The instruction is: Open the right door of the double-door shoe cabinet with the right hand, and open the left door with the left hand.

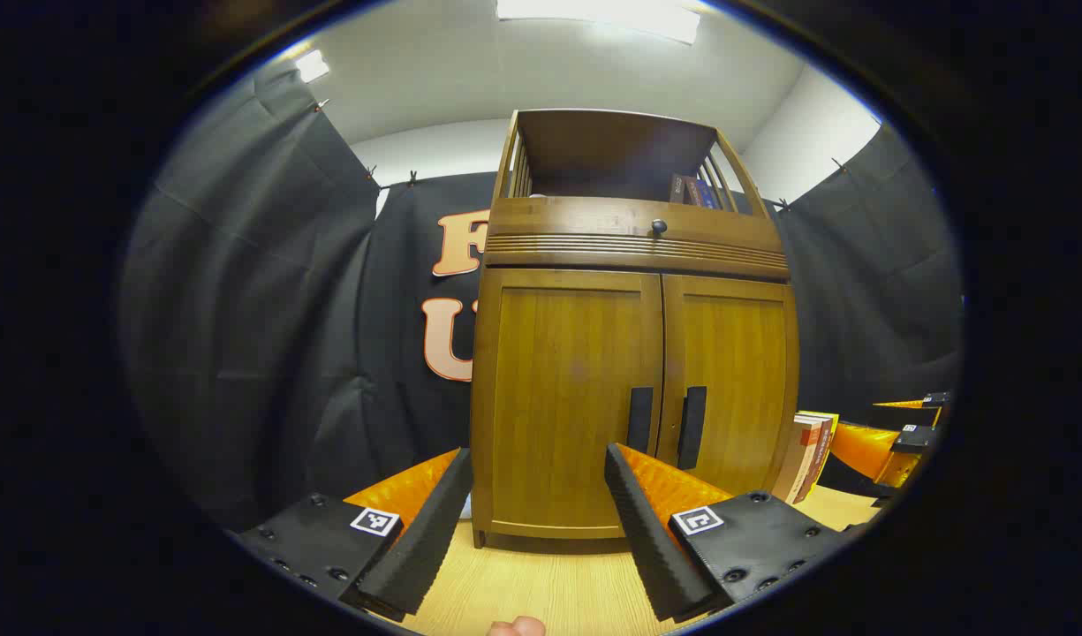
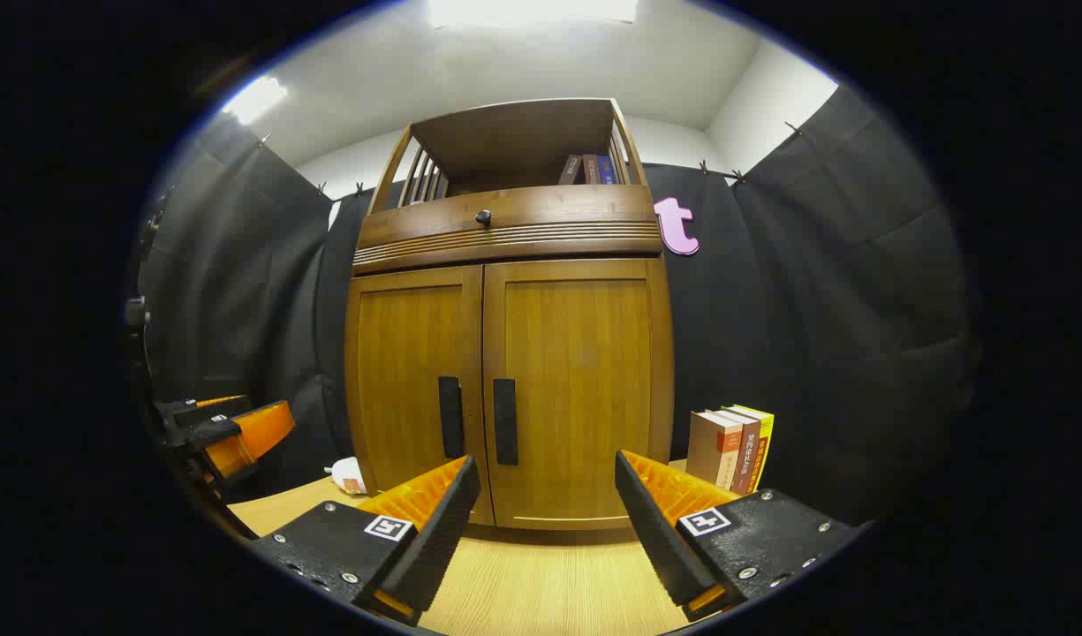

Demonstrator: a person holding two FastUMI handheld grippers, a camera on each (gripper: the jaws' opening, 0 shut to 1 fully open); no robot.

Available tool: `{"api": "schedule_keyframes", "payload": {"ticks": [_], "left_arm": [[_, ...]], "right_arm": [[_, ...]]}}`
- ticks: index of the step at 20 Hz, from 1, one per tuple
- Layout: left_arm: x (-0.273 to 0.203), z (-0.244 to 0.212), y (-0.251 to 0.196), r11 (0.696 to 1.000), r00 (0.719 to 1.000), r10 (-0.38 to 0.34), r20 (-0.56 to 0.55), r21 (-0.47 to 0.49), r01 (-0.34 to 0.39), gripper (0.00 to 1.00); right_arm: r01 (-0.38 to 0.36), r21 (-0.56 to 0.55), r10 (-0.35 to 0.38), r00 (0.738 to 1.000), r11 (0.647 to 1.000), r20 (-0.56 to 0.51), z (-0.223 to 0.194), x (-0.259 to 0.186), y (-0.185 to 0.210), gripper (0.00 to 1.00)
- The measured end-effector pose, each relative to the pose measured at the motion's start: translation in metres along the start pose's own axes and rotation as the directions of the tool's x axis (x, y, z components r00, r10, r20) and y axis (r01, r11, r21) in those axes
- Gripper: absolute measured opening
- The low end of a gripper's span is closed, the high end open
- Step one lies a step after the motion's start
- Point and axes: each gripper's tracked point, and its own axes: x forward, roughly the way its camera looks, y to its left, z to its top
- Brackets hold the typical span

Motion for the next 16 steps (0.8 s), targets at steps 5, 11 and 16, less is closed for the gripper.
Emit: {"api": "schedule_keyframes", "payload": {"ticks": [5, 11, 16], "left_arm": [[-0.0025, 0.0053, 0.0012, 1.000, 1.000, -0.002, 0.011, -0.009, 0.002, 1.00], [-0.0059, 0.0050, 0.0037, 1.000, 1.000, 0.001, 0.010, 0.003, -0.001, 0.97], [-0.0029, 0.0113, 0.0002, 1.000, 1.000, -0.008, 0.026, 0.000, 0.008, 0.96]], "right_arm": [[0.002, 0.005, -0.002, 1.000, 1.000, 0.001, 0.0013, -0.0039, 0.0021, 0.94], [0.000, 0.023, -0.001, 1.000, 1.000, 0.022, 0.0088, -0.0053, 0.0049, 0.99], [0.012, 0.023, -0.013, 1.000, 1.000, 0.026, 0.0091, -0.0039, 0.0005, 0.99]]}}
